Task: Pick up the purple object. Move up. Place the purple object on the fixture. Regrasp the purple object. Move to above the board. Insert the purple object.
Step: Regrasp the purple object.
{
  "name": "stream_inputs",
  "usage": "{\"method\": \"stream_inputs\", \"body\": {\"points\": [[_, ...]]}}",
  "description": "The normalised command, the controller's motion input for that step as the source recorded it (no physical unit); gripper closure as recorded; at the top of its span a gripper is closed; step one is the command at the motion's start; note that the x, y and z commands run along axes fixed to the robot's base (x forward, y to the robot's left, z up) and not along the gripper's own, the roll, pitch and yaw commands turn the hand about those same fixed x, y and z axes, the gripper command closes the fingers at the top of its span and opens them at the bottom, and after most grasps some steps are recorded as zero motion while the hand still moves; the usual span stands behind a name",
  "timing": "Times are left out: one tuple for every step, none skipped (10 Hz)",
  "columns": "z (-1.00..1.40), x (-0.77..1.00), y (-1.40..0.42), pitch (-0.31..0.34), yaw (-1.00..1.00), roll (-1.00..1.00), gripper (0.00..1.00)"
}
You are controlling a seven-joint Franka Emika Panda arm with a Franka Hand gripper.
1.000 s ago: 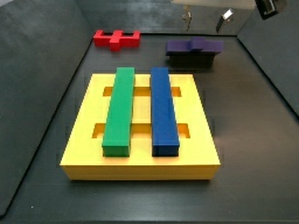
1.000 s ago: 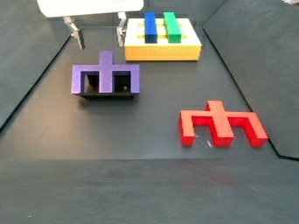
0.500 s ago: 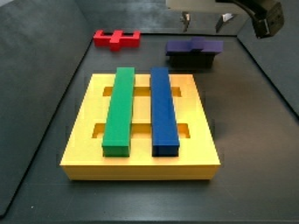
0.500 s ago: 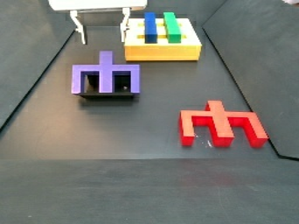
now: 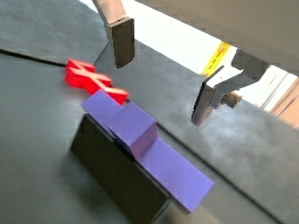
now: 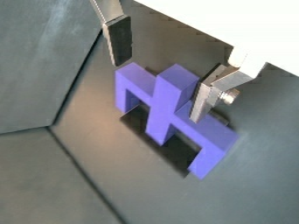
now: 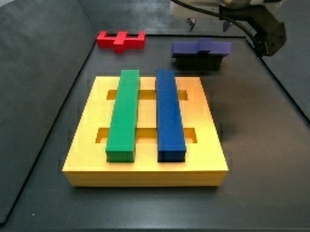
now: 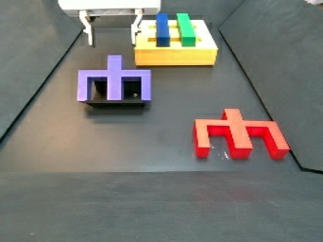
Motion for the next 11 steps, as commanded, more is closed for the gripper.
{"method": "stream_inputs", "body": {"points": [[-0.03, 0.14, 0.0, 0.071, 0.03, 0.63, 0.0], [-0.03, 0.0, 0.0, 0.006, 0.0, 0.0, 0.0], [-0.26, -0.02, 0.0, 0.0, 0.0, 0.04, 0.0], [-0.43, -0.03, 0.0, -0.1, 0.0, -0.04, 0.0], [-0.41, -0.07, -0.01, -0.137, 0.01, -0.07, 0.0], [-0.33, -0.03, -0.02, -0.131, 0.04, -0.13, 0.0], [-0.25, 0.0, -0.02, -0.089, 0.01, -0.08, 0.0], [-0.26, 0.0, 0.0, -0.037, 0.0, -0.09, 0.0], [-0.35, 0.0, 0.0, -0.054, 0.0, -0.08, 0.0], [-0.38, 0.0, 0.0, -0.054, 0.0, -0.05, 0.0], [-0.17, 0.02, 0.0, 0.02, -0.06, 0.07, 0.0]]}}
